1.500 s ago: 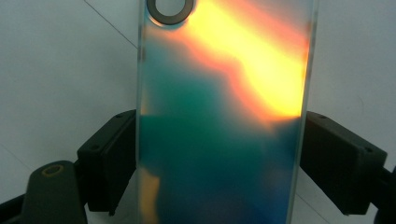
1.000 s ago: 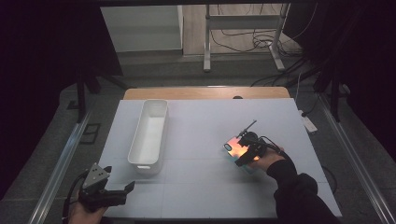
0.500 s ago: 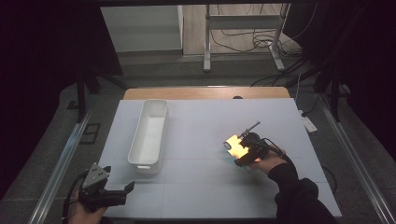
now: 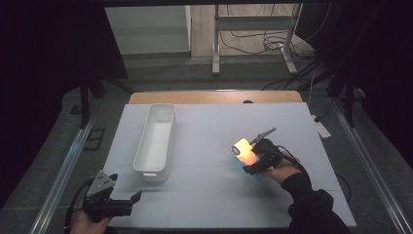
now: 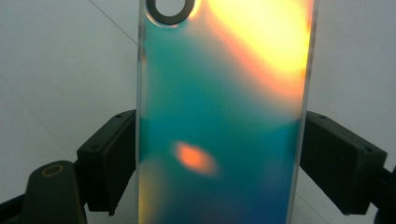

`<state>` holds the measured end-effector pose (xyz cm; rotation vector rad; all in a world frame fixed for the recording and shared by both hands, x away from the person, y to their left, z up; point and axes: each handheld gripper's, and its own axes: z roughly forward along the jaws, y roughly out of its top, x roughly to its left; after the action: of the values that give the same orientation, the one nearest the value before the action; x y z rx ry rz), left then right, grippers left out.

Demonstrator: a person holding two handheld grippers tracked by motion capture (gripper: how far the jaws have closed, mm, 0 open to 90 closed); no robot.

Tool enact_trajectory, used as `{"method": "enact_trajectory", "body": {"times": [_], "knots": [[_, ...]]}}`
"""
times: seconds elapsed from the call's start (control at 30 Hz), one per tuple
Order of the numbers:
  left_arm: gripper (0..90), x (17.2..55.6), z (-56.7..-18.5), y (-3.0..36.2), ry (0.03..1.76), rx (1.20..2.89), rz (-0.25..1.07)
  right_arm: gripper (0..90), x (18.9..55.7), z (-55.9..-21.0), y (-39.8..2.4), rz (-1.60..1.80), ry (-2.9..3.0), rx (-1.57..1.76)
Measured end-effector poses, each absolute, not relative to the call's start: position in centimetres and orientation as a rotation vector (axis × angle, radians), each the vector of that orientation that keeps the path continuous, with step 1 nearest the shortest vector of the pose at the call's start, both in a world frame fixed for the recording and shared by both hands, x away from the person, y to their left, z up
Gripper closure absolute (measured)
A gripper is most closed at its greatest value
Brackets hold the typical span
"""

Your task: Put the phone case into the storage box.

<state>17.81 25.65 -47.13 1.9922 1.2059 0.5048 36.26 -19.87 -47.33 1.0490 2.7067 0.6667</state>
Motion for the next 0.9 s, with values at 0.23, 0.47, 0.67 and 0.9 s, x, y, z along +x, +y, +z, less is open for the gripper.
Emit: {"method": "enact_trajectory", "body": {"times": [0.23,0.47,0.67,0.9], "knots": [[1.4,17.8,-47.1,25.8,1.203,1.977,0.492,16.8,35.9,-47.0,-19.9,0.707,2.695,1.018],[1.0,17.8,-47.1,25.9,1.196,1.976,0.483,16.8,35.5,-46.5,-20.1,0.785,2.687,0.993],[0.0,18.1,-47.1,26.1,1.206,1.961,0.433,16.8,35.0,-46.0,-20.3,0.862,2.685,0.973],[0.0,18.4,-46.4,25.9,1.177,1.951,0.418,16.8,34.6,-45.5,-20.6,0.939,2.680,0.938]]}}
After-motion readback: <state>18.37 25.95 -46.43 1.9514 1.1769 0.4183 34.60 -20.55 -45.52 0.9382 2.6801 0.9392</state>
